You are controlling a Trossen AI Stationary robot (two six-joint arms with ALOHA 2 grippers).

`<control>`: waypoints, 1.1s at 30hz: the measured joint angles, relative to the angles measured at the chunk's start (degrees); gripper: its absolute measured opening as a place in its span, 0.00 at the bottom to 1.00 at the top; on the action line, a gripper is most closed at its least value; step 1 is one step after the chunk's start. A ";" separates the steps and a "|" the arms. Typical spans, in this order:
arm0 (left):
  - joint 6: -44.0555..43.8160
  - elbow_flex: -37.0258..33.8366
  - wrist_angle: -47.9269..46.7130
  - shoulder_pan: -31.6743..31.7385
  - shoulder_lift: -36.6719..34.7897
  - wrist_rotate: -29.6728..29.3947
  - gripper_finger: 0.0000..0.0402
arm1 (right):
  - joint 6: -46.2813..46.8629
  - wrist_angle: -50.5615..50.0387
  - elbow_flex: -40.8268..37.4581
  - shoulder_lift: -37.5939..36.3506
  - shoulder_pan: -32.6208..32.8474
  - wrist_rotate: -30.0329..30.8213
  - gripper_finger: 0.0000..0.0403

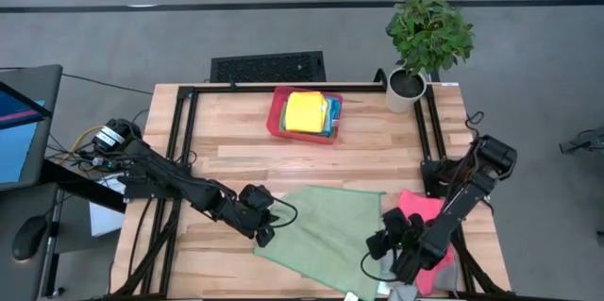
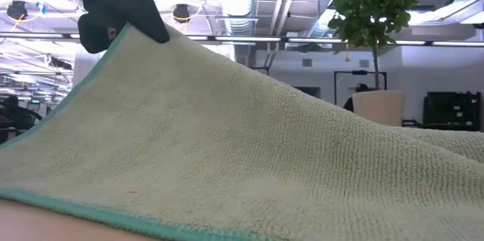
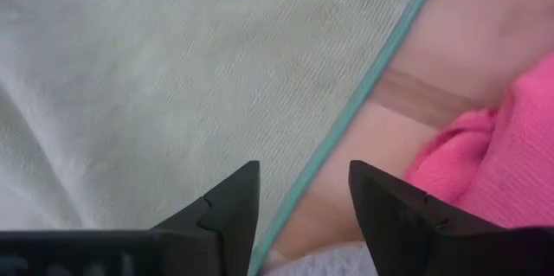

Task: Fold microfiber towels
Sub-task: Fold the green microfiber cloth

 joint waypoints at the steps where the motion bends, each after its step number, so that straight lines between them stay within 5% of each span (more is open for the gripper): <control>1: 0.00 0.00 0.05 0.00 0.00 -0.16 0.00 | 0.10 0.10 0.02 -0.07 0.04 -0.07 0.51; 14: 0.00 0.00 0.15 -0.17 0.02 -1.91 0.00 | -0.25 5.84 0.33 7.29 -1.28 -4.31 0.51; 25: -0.44 0.00 0.13 -0.20 0.04 -5.33 0.00 | -2.76 6.92 0.15 7.43 -2.39 -2.97 0.06; 29: -0.60 0.00 0.30 0.03 0.07 -6.48 0.00 | -6.14 5.07 1.23 6.97 -2.79 -2.54 0.03; 33: 1.04 0.00 0.95 1.27 -0.12 -6.81 0.00 | -9.50 -6.93 3.92 3.22 -4.21 -0.37 0.02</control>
